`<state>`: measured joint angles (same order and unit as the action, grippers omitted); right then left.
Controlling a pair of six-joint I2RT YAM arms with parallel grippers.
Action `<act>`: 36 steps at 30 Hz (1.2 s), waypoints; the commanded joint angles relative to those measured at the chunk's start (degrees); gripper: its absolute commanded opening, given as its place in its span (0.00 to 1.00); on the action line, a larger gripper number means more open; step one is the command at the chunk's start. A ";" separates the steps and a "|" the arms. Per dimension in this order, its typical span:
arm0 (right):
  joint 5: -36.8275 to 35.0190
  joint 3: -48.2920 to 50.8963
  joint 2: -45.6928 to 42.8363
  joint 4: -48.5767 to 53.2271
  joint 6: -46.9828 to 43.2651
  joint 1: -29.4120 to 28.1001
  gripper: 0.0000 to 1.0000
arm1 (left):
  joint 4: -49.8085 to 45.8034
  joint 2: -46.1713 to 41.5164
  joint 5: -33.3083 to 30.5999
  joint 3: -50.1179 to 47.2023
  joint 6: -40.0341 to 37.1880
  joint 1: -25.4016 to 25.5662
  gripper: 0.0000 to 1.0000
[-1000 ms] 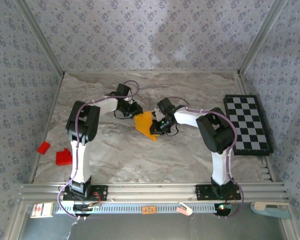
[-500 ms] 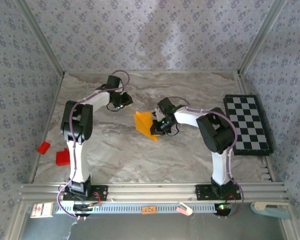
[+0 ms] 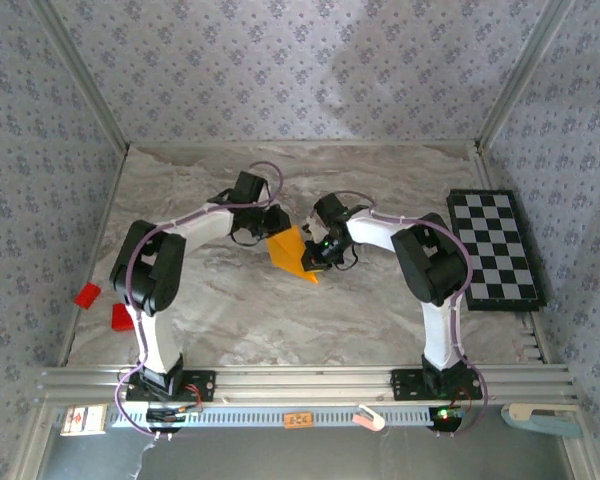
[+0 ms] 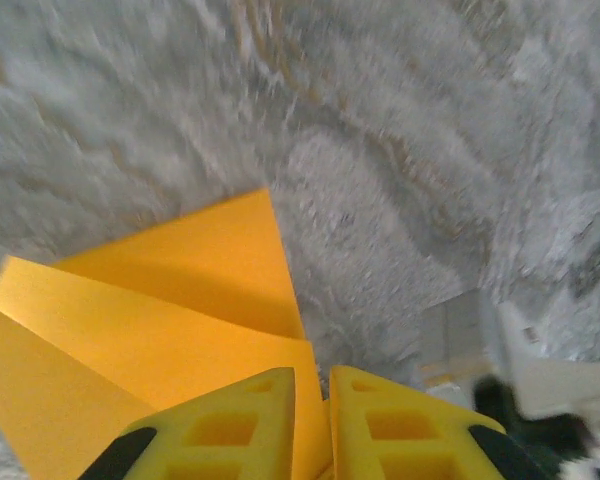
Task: Fold a paper plane with a square sheet of paper (pick it up from the middle)
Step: Fourth fold the wing at the center of the table.
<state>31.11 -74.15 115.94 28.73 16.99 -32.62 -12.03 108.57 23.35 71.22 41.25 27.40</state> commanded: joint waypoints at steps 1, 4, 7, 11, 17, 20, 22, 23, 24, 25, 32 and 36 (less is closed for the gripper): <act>-2.47 0.96 2.37 5.97 -2.46 0.26 0.09 | 1.78 2.06 0.05 -1.02 2.28 0.28 0.15; -1.07 0.77 1.16 3.89 -3.94 -0.14 0.09 | 2.30 3.81 -0.13 -1.36 3.11 0.59 0.14; -0.72 0.40 -0.31 2.99 -4.62 -0.73 0.09 | 1.82 4.64 -1.25 -1.58 3.24 0.94 0.13; 0.56 -0.95 -0.19 1.95 -3.49 -0.93 0.10 | 1.57 5.14 -2.73 -2.79 3.81 1.33 0.12; 1.32 -0.87 -1.26 -1.23 0.69 -0.87 0.10 | -0.80 6.47 -4.62 -2.74 3.21 1.47 0.12; 2.42 -0.78 -2.58 -4.68 4.43 -1.22 0.11 | -1.80 6.86 -5.40 -2.75 2.99 1.47 0.11; 1.87 -1.06 -3.06 -6.47 6.95 -1.77 0.11 | -2.16 7.13 -5.66 -2.86 2.95 1.48 0.11; 0.93 -1.09 -3.09 -7.16 8.46 -1.98 0.11 | -2.50 7.13 -5.92 -2.93 3.04 1.45 0.11; 0.04 -1.17 -2.96 -7.80 9.78 -2.08 0.11 | -2.63 7.26 -6.09 -3.00 3.04 1.50 0.11; -0.65 -1.01 -2.68 -8.89 11.75 -2.03 0.11 | -2.76 7.26 -6.30 -3.10 2.96 1.52 0.11; -2.32 0.01 0.19 -11.95 16.58 -2.10 0.08 | -2.63 7.01 -6.57 -3.68 3.12 1.52 0.11; -2.47 0.22 1.20 -10.86 15.91 -1.83 0.08 | -2.46 6.50 -6.57 -3.57 2.96 1.50 0.11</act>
<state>29.56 -74.17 115.72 17.30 31.57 -34.63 -10.90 113.43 19.88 68.84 44.47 28.62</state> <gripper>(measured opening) 0.080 0.112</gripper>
